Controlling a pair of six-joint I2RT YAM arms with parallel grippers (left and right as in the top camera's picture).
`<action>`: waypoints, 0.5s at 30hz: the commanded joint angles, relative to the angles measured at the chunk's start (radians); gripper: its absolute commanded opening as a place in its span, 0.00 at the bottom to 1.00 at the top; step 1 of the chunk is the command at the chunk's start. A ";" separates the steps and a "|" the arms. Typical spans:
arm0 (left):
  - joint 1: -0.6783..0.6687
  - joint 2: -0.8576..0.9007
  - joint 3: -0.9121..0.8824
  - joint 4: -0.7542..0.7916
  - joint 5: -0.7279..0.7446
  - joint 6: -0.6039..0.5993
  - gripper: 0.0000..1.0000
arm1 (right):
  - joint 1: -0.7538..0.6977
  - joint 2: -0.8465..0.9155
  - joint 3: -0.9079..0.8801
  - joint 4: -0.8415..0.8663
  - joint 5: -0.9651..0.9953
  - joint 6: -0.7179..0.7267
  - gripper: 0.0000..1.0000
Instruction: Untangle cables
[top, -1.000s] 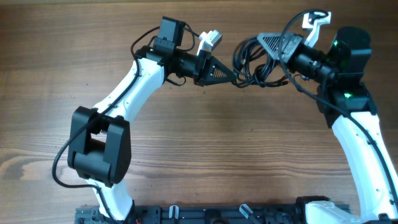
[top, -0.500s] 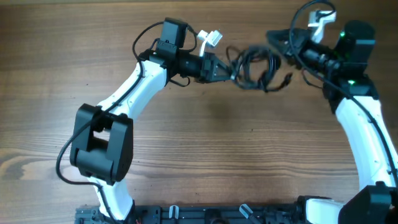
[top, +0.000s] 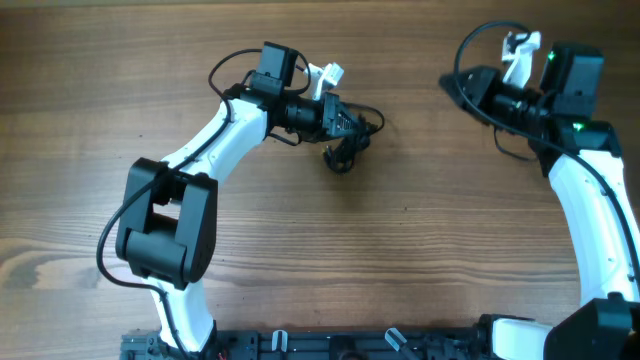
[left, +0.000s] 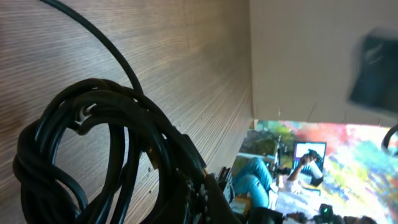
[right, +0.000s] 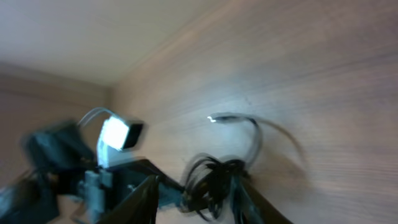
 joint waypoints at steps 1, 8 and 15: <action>0.022 -0.004 0.003 0.043 0.090 -0.166 0.04 | 0.018 0.077 0.003 -0.089 0.045 -0.084 0.41; 0.018 -0.004 0.003 0.385 0.301 -0.465 0.04 | 0.062 0.313 0.003 0.001 -0.263 0.027 0.60; 0.013 -0.004 0.003 0.404 0.304 -0.464 0.04 | 0.076 0.364 0.003 0.294 -0.264 0.333 0.84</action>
